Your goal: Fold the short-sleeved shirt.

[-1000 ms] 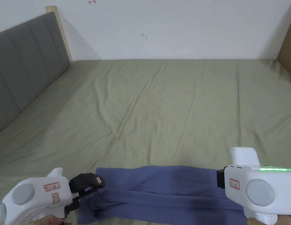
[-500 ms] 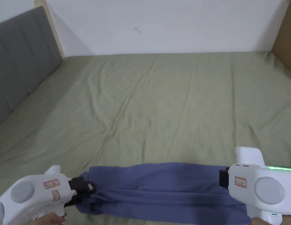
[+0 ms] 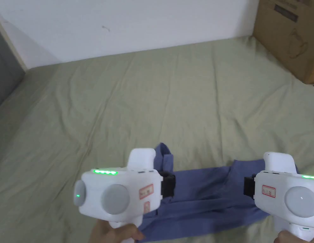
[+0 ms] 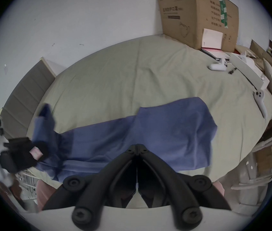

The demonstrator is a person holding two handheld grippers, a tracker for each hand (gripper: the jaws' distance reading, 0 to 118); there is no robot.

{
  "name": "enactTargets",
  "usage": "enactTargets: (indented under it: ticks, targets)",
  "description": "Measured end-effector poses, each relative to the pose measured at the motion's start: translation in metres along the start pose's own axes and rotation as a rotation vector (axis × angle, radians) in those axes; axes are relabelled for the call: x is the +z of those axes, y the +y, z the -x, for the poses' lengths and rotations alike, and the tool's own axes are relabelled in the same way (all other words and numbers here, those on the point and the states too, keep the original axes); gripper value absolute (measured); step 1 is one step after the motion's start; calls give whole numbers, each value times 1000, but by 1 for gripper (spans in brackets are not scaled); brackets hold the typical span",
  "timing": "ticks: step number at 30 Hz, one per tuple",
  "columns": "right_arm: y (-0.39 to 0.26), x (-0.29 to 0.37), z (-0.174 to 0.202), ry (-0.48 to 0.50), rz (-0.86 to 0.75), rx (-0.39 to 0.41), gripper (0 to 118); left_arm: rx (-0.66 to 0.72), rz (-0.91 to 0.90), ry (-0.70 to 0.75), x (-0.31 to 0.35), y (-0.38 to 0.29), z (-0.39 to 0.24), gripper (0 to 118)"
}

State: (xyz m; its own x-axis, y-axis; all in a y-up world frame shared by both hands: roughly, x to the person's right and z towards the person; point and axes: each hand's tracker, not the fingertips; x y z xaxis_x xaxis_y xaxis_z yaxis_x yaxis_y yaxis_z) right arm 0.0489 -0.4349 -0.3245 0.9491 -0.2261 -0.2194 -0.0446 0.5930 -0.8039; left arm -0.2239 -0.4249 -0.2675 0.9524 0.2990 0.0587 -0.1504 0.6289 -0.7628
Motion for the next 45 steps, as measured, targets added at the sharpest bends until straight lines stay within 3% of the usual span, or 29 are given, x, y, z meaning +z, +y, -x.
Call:
enactTargets:
  ticks: [2, 3, 9, 11, 13, 14, 16, 21, 26, 35, 40, 41, 44, 45]
  targets:
    - [-2, 0, -9, -16, 4, -19, 0, 60, 25, -25, -31, -10, 0, 73]
    - [-1, -2, -16, -22, 6, -32, 0, 94, 70, 12, -42, -13, -1, 83]
    - [3, 7, -28, -36, -17, -40, 0, 156, 32, -49, -10, -16, 16, 87]
    - [5, 5, -28, -36, -22, -44, 0, 181, -37, -46, 11, -14, 27, 77]
    - [5, 6, -28, -21, -26, -56, 0, 226, -102, -49, 23, -12, 39, 10]
    - [4, 6, -26, -15, -28, -62, 0, 241, -103, -14, 21, -12, 43, 0]
    - [3, 5, -24, -6, -34, -68, 0, 251, -58, 65, 6, -17, 53, 0]
    - [1, -1, -17, -3, -23, -60, 0, 346, 84, -109, -45, -43, 46, 0]
    - [-3, -5, -18, -2, 1, -71, 0, 233, 195, -123, -78, -65, 2, 0]
    - [0, -3, -21, -13, 2, -89, 0, 247, 181, -268, -50, -65, 5, 0]
    - [1, 2, -14, -18, -3, -57, 0, 346, 95, -271, -13, -71, 56, 0]
    - [1, 1, -13, -17, 0, -56, 0, 381, 85, -260, -6, -71, 72, 6]
    - [1, -2, -7, -6, 10, -56, 0, 451, 47, -196, 16, -81, 113, 86]
    - [0, -4, -4, -4, 12, -51, 0, 466, 39, -194, 20, -84, 125, 104]
